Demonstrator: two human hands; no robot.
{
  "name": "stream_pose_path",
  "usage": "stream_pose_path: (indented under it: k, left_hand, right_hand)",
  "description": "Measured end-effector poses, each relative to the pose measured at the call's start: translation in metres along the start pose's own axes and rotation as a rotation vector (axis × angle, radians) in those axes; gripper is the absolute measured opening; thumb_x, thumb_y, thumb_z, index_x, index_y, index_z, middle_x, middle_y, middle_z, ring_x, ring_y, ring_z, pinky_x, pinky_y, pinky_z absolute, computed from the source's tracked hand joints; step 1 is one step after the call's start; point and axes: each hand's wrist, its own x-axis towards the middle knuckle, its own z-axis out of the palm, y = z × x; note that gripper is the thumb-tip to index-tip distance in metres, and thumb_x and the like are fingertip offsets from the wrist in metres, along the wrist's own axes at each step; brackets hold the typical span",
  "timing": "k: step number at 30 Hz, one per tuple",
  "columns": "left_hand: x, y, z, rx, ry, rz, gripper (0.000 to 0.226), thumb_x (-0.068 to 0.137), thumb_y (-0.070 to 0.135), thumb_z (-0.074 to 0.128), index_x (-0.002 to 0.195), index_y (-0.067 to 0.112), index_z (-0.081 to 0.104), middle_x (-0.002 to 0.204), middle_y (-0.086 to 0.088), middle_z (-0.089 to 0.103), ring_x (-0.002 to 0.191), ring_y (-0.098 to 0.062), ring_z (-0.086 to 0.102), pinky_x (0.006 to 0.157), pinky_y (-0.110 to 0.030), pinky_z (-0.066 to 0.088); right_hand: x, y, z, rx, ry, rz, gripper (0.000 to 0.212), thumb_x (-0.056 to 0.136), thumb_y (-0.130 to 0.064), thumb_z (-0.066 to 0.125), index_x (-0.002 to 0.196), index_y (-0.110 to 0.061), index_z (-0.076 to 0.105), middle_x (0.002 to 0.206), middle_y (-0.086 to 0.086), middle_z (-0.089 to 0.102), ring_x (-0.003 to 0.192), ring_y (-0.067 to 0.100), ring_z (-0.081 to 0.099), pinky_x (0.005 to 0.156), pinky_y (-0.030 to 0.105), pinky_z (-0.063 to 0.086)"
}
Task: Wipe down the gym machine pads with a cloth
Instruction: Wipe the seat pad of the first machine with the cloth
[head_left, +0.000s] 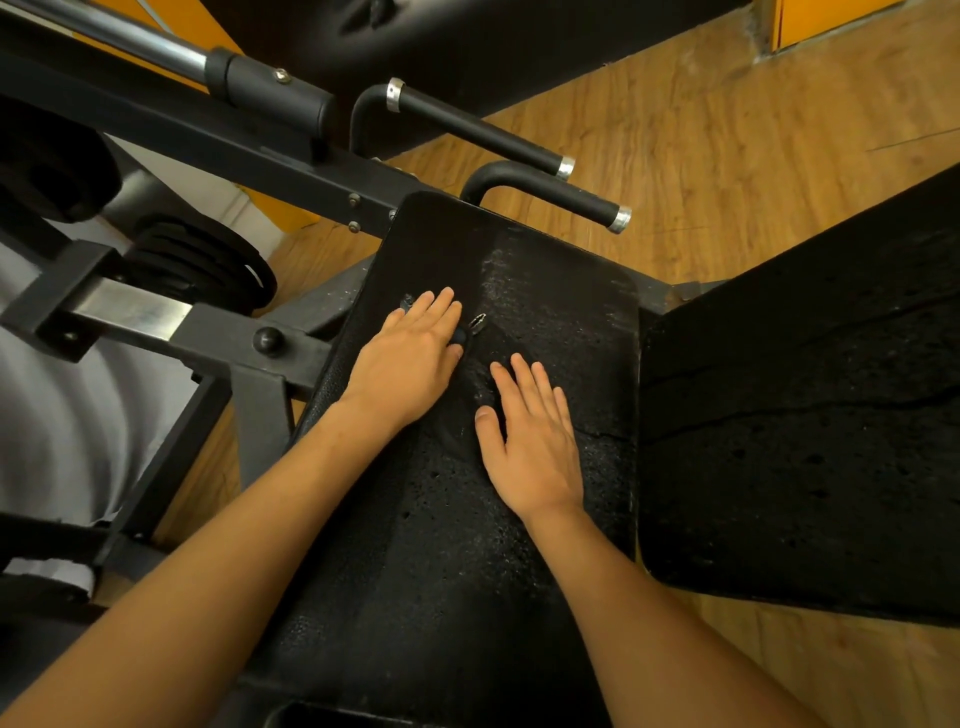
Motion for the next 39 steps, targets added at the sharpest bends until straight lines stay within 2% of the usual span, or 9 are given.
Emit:
stream_pose_path:
  k: [5,11,16,25,35,39]
  left_hand:
    - [0.021,-0.003,-0.007,0.015,-0.039,0.043,0.057,0.108,0.03,0.04,0.16,0.013,0.025,0.169,-0.004,0.018,0.156,-0.021,0.013,0.125,-0.041,0.012]
    - [0.001,0.005,-0.002,0.065,0.006,-0.053,0.055,0.108,0.025,0.038,0.159,0.01,0.025,0.169,-0.008,0.017,0.156,-0.025,0.014,0.124,-0.044,0.017]
    - [-0.033,0.012,0.001,0.065,-0.003,-0.129,0.056,0.11,0.027,0.033,0.162,0.012,0.018,0.17,-0.006,0.011,0.157,-0.023,0.006,0.126,-0.043,0.01]
    - [-0.018,0.019,0.002,0.088,0.01,-0.134,0.054,0.11,0.025,0.031,0.161,0.01,0.021,0.17,-0.008,0.013,0.157,-0.025,0.007,0.125,-0.046,0.01]
    - [-0.082,0.024,0.004,0.064,0.002,-0.174,0.056,0.109,0.027,0.029,0.162,0.012,0.017,0.17,-0.007,0.007,0.157,-0.023,0.002,0.124,-0.04,0.003]
    - [-0.069,0.026,0.002,0.047,0.004,-0.189,0.055,0.11,0.027,0.028,0.162,0.012,0.017,0.17,-0.006,0.006,0.157,-0.022,0.0,0.125,-0.042,0.002]
  right_hand:
    - [0.0,0.001,0.001,0.007,0.013,-0.011,0.056,0.108,-0.046,0.03,0.162,-0.034,0.02,0.171,-0.011,0.005,0.156,0.007,-0.009,0.129,0.037,-0.004]
    - [-0.001,0.0,0.0,0.019,0.008,-0.003,0.056,0.108,-0.045,0.031,0.162,-0.034,0.021,0.171,-0.011,0.006,0.157,0.007,-0.008,0.129,0.038,-0.003]
    - [0.0,-0.001,-0.001,0.01,0.009,0.0,0.056,0.108,-0.044,0.03,0.162,-0.033,0.021,0.171,-0.01,0.007,0.157,0.009,-0.007,0.129,0.04,-0.002]
    - [0.0,0.0,0.0,0.011,0.02,0.0,0.056,0.108,-0.044,0.031,0.162,-0.032,0.022,0.171,-0.008,0.009,0.157,0.01,-0.005,0.129,0.04,-0.001]
    - [0.001,0.001,0.001,0.009,0.028,0.014,0.057,0.107,-0.044,0.032,0.162,-0.032,0.023,0.171,-0.008,0.009,0.157,0.01,-0.005,0.129,0.041,0.001]
    - [0.0,0.001,0.001,0.003,0.02,0.008,0.057,0.107,-0.044,0.032,0.162,-0.031,0.024,0.171,-0.007,0.01,0.158,0.011,-0.004,0.129,0.041,0.001]
